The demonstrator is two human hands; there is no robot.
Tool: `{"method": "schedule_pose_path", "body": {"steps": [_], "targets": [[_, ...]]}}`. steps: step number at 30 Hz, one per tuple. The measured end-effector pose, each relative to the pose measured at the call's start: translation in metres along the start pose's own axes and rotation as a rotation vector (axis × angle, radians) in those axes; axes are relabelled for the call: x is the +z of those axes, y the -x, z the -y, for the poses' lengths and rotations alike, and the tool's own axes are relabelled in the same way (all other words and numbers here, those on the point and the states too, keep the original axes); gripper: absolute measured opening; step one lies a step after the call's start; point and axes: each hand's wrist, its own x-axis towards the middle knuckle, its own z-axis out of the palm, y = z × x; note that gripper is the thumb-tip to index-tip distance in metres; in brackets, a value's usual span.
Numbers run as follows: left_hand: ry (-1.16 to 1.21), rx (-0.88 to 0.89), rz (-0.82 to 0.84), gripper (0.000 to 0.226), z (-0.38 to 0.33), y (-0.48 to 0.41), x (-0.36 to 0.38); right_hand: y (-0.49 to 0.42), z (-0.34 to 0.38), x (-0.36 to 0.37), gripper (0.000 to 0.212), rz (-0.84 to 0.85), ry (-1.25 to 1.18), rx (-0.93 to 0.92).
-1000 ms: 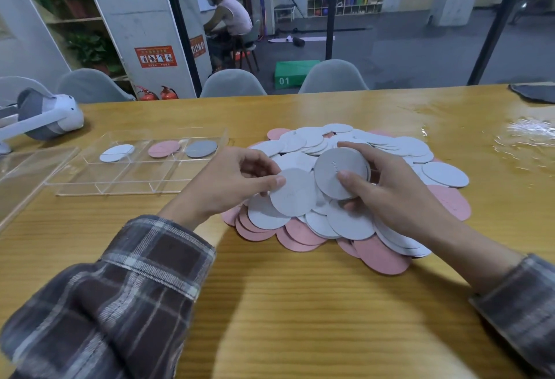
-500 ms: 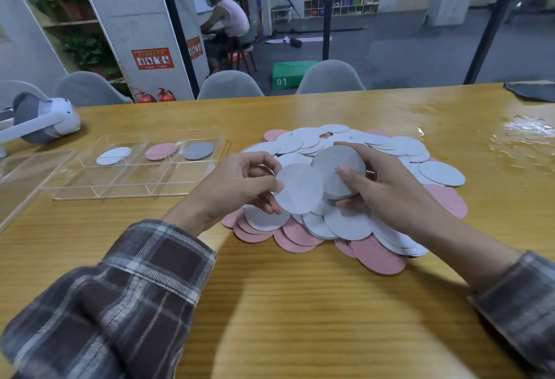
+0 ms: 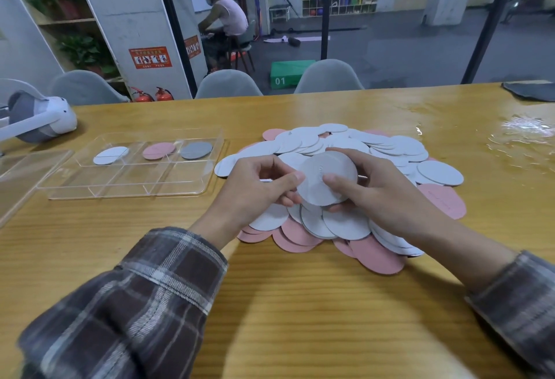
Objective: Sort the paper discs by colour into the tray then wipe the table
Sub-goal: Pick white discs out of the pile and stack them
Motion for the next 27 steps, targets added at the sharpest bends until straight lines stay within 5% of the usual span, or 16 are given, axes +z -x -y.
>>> {"method": "schedule_pose_path", "body": {"steps": [9, 17, 27], "targets": [[-0.010, -0.008, 0.051, 0.021, -0.005, 0.003, 0.001, 0.000, -0.003, 0.000, 0.039, -0.007, 0.073, -0.020], [-0.776, 0.075, 0.057, 0.014, 0.000, -0.002, -0.049, 0.002, 0.000, -0.003, 0.038, -0.025, 0.093, 0.017], [-0.763, 0.038, 0.176, 0.033, -0.006, -0.001, -0.059, 0.003, 0.001, -0.003, 0.039, -0.035, 0.152, 0.005]]}}
